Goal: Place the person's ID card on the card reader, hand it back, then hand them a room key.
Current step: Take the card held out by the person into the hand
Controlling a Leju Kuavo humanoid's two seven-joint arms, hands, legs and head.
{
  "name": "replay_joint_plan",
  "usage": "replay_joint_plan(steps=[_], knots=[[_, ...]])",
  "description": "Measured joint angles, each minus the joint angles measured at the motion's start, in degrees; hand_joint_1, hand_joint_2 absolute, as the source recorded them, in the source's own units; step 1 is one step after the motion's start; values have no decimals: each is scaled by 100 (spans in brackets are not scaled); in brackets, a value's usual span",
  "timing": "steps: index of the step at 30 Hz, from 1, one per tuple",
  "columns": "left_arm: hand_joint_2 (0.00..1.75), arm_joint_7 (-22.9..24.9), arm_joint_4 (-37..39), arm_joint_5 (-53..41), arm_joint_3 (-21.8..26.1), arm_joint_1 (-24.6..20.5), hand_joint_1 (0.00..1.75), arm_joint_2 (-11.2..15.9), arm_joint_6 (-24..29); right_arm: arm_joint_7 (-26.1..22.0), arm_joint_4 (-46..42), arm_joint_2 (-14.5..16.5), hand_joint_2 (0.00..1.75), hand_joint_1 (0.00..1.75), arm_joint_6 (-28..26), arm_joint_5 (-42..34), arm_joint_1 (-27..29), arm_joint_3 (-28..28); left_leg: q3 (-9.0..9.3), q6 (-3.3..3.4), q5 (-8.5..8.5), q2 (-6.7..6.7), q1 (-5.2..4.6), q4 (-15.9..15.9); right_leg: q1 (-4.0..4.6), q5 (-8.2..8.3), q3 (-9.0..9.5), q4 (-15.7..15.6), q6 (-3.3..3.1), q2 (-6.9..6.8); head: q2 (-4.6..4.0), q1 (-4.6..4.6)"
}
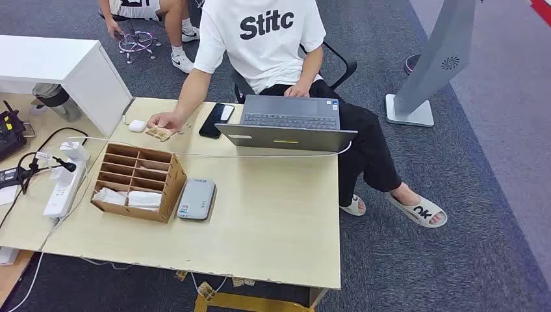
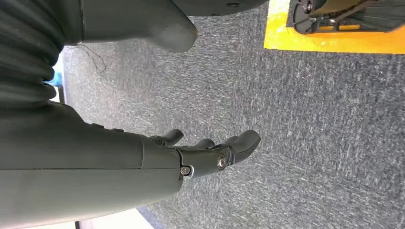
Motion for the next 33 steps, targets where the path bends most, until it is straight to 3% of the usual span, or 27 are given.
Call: replay_joint_plan(steps=[5,10,13,22,28,33], knots=[[175,2,-410,-126,-904,150,0,186,-13,-11,1,0,175,0,-18,-13,-10,-27,0,0,-1,-1,0,0,-2,-2,-1,0,0,-1,0,0],[175,18,-213,-230,-1653,369,0,716,-25,-54,0,1,175,0,-25,36,-14,-157,0,-1,0,-4,5,-3,0,-8,-4,0,-2,-5,0,-2],[175,171,368,-500,-1974,276,0,1053,-115,-73,2,1,175,0,-19,15,-18,-172,3,-4,3,-8,5,-3,0,-10,-7,0,-3,-12,0,-2],[175,2052,2864,-2465,-2105,-1315,0,2148,-1070,-81,2,1,175,0,0,82,-52,-186,0,-10,29,-10,5,-3,2,13,-4,5,-13,-13,0,0],[175,2559,4063,-3214,-2203,-2152,0,2591,-1155,-38,2,1,175,0,46,144,-66,-186,-3,-12,34,-9,4,-3,3,15,-5,5,-11,-10,0,-1],[175,2723,4640,-3780,-2348,-2543,0,2766,-909,-12,2,1,175,0,84,159,-95,-186,-6,-12,33,-8,4,-3,3,15,-8,4,-10,-8,0,-1]])
